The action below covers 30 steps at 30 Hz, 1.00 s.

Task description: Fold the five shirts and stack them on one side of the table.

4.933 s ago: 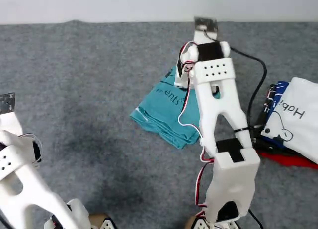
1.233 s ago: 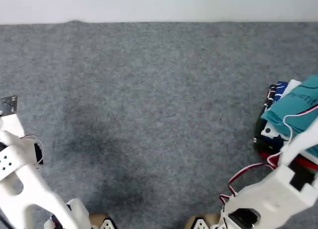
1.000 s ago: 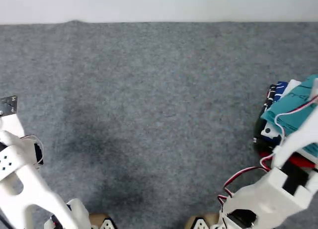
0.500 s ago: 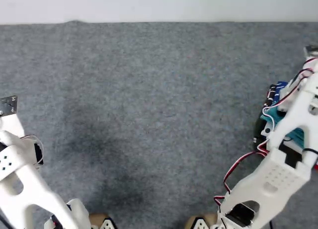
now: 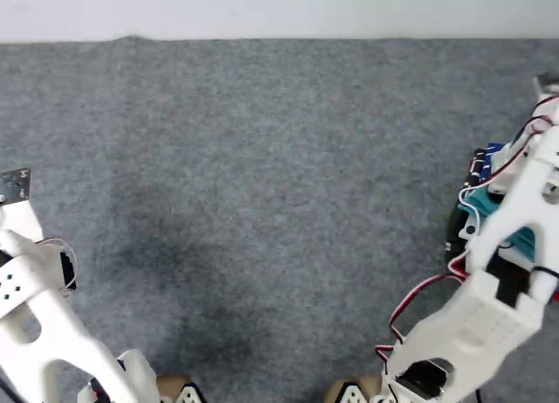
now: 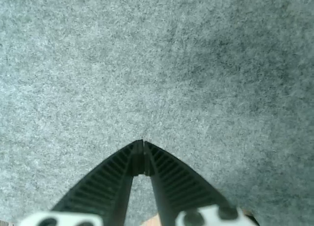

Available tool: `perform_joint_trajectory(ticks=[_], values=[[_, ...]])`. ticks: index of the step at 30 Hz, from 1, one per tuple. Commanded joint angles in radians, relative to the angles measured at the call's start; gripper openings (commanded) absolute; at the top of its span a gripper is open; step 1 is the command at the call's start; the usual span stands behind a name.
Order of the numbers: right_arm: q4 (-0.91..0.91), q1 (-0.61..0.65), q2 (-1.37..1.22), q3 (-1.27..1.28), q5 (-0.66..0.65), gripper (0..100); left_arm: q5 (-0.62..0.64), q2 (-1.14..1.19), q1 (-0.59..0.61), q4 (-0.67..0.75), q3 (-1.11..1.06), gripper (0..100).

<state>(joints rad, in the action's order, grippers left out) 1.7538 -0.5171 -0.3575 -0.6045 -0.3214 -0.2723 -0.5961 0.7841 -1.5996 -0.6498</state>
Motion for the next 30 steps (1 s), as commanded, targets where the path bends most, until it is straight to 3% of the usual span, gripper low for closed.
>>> perform_joint_trajectory(ticks=[1,6,21,30], values=[[0.005,-0.067,0.102,-0.025,-0.052,1.0,0.006,-0.029,-0.002,-0.005,0.008,1],[0.005,-0.18,0.088,-0.02,-0.18,1.0,0.006,-0.029,-0.002,-0.005,0.01,1],[0.005,-0.4,-0.119,-0.026,-0.353,1.0,0.006,-0.021,-0.006,-0.003,0.01,1],[-0.047,-0.329,0.087,-0.026,-0.408,1.0,0.008,-0.021,-0.006,0.011,0.005,1]])
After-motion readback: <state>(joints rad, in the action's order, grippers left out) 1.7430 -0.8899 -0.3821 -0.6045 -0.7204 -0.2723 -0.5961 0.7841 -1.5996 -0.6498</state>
